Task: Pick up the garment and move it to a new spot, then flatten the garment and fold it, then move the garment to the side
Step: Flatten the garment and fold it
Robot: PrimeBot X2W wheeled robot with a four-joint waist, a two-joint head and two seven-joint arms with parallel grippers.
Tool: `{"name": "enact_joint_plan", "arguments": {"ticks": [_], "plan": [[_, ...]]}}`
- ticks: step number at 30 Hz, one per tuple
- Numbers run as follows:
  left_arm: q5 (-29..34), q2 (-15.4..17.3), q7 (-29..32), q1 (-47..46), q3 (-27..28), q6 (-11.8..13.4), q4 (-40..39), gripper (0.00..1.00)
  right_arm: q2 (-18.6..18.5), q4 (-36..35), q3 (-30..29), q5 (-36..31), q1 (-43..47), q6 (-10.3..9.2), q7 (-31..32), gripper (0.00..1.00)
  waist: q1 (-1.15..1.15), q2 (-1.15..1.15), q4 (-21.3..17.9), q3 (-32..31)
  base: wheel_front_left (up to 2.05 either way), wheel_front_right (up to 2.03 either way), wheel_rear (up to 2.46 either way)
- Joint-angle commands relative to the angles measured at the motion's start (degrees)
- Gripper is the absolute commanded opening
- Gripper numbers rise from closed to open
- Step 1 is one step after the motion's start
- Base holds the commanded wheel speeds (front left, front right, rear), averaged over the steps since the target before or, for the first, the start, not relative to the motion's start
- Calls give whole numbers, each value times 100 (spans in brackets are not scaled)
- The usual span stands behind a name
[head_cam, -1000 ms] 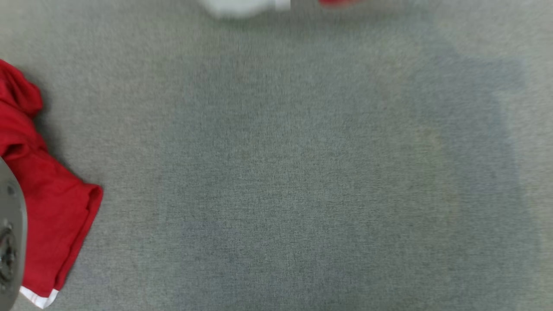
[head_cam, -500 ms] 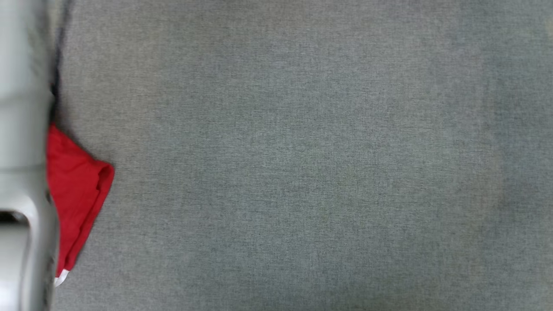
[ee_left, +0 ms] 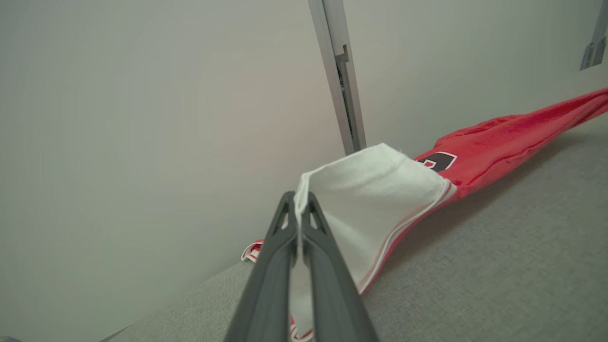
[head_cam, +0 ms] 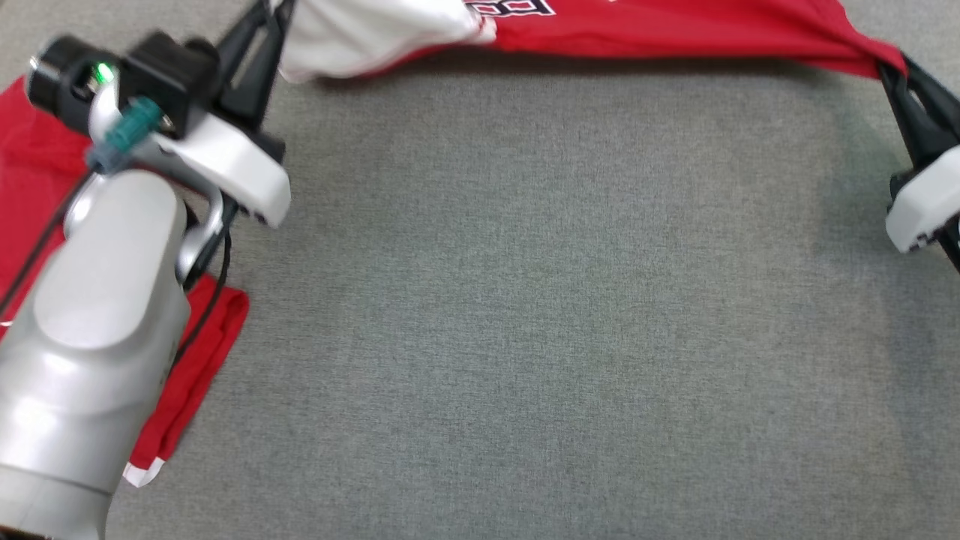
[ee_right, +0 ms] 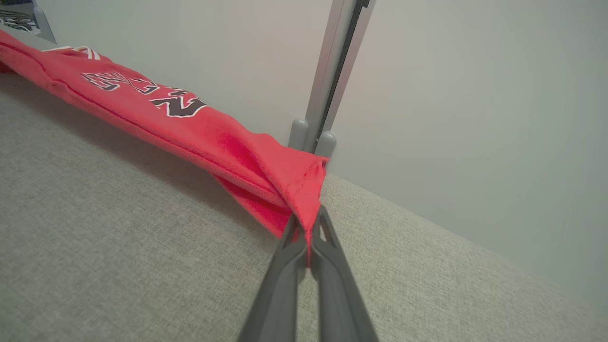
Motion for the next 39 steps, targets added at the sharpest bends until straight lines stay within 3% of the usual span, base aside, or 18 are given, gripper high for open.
{"name": "enact_joint_plan", "arguments": {"ticks": [1,6,22,32,39], "plan": [[-29,112,-25,131,-115,-4,42,0,-115,-13,139,170,161,-6,-27,0,0,0,66,-193,0,0,0],[-79,374,-25,552,-793,-4,150,0,-380,-85,773,631,439,-6,-13,0,0,0,114,-510,0,0,0],[-529,1122,-25,1175,-2521,-4,-67,0,-823,-105,2310,1076,940,-9,-22,0,0,0,148,-1418,0,0,0],[-1213,1725,213,1441,-3574,-1,-782,0,-1245,-554,2663,1441,1589,-9,90,0,0,0,164,-1948,0,0,0],[-1783,2226,551,1850,-3666,15,-1621,0,-1594,-1109,2696,1511,2099,-9,186,0,0,0,54,-2224,0,0,0]]}}
